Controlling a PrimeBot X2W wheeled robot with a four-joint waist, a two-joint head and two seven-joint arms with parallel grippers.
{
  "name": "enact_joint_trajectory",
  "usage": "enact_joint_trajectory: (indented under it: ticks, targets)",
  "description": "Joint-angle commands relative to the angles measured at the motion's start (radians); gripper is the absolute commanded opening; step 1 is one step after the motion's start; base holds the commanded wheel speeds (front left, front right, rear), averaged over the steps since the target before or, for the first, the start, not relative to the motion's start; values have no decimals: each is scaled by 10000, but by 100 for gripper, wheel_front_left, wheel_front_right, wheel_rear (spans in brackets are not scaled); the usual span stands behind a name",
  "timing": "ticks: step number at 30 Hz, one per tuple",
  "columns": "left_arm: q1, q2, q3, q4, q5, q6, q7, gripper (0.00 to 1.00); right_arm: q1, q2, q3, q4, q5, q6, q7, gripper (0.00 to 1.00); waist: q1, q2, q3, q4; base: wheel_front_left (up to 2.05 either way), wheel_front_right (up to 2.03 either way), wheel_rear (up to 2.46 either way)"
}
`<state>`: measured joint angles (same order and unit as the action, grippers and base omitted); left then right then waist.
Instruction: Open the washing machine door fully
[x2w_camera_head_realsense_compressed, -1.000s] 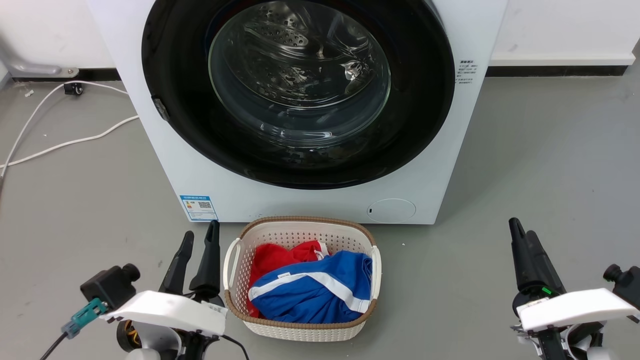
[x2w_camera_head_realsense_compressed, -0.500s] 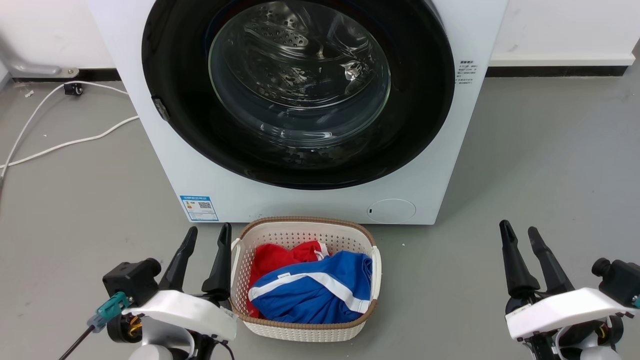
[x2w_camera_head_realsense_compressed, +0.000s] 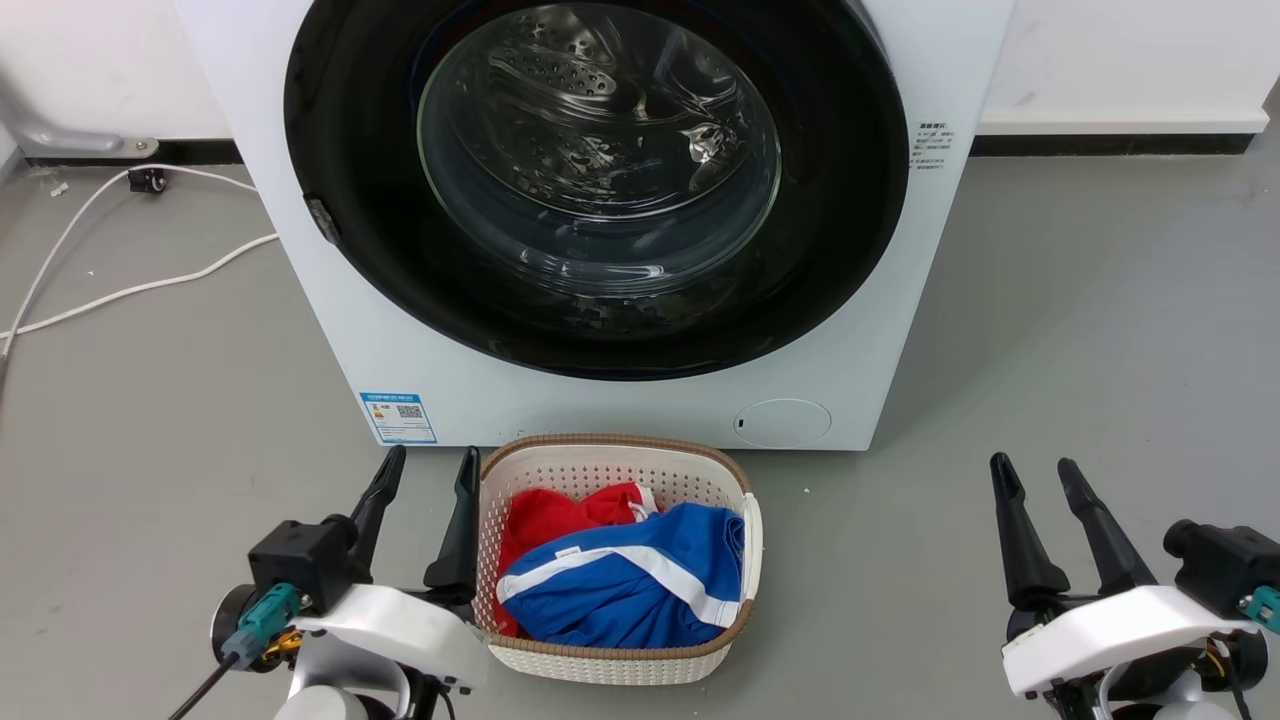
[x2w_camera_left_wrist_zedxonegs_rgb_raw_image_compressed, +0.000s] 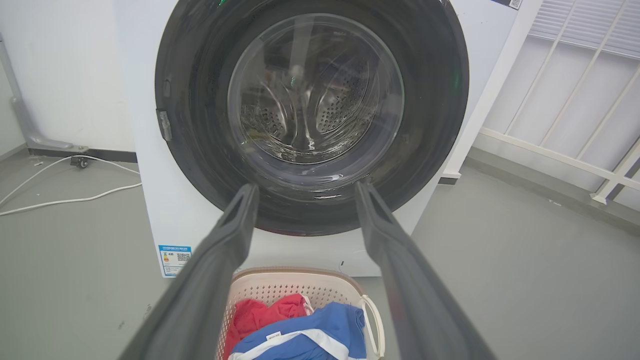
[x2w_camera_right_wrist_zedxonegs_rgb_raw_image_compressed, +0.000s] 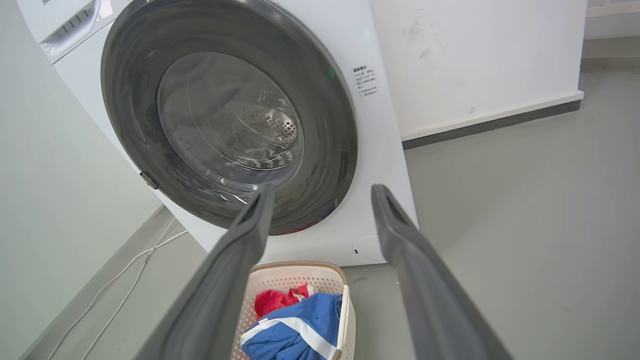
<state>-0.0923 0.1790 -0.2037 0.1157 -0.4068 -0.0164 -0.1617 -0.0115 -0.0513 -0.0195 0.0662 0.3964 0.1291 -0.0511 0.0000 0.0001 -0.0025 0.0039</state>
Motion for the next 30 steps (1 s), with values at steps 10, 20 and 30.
enact_joint_trajectory:
  ticks: [10,20,30]
  targets:
    - [-232,201,-313,20,897,138,-316,100,81,2,34,-240,-1142,19,20,100,0,-1,-12,-12,0,0,0]
    - [-154,124,-262,183,1312,117,-536,100,109,7,1,-358,-2016,22,-4,100,0,-1,19,-15,0,0,0]
    - [-105,-78,-15,369,1728,-64,-729,100,232,11,-87,-486,-2783,23,-68,100,0,-1,60,-5,0,0,0]
